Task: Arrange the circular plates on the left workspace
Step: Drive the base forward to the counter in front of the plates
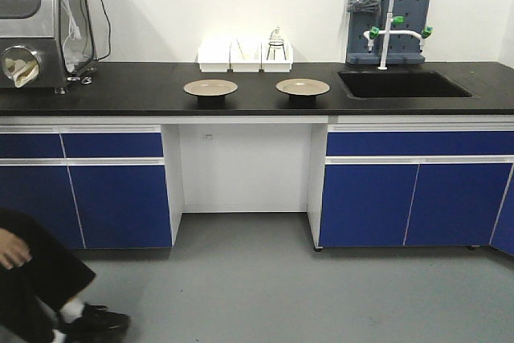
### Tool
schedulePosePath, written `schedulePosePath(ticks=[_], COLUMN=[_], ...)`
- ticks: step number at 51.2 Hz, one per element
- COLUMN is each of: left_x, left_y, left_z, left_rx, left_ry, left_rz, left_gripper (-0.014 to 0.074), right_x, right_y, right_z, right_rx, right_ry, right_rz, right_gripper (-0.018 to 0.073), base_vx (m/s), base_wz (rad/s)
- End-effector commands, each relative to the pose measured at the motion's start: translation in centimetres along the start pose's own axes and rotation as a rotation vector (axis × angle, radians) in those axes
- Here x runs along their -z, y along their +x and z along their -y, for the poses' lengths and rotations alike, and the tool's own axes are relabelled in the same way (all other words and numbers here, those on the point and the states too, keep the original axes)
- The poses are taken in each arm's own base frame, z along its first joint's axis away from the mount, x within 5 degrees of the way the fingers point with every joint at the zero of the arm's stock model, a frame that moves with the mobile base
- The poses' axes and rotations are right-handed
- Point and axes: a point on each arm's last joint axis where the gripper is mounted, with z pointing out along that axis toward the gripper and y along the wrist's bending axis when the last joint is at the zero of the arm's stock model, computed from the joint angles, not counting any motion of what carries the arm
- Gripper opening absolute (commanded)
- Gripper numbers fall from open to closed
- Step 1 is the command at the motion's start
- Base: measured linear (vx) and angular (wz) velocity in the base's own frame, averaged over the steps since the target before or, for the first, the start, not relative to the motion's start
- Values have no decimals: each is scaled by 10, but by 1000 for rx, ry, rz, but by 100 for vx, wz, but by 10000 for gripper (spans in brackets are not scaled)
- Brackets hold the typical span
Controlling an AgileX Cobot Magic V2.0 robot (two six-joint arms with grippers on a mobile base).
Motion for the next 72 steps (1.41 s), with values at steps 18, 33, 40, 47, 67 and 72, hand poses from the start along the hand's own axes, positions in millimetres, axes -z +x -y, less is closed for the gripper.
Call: schedulePosePath(ticks=[18,33,40,47,67,72], left_x=[0,0,0,0,0,0], left_y=[0,1,1,1,1,1], left_z=[0,0,0,0,0,0], left_rx=[-13,-12,-12,-12,-12,-12], left_ry=[-1,0,0,0,1,1], left_rz=[63,51,51,51,50,50], left_gripper=[0,0,0,0,0,0], right_x=[0,0,0,0,0,0], right_y=[-1,-1,-1,-1,-1,-1], right_z=[1,1,1,1,1,1], right_rx=[14,14,14,14,14,14], right_ry=[8,8,8,8,7,7], right_rz=[76,76,76,76,72,72], right_gripper=[-3,-3,-3,-3,-3,-3], base_vx=[0,0,5,12,27,39], base_wz=[0,1,4,3,-8,-4])
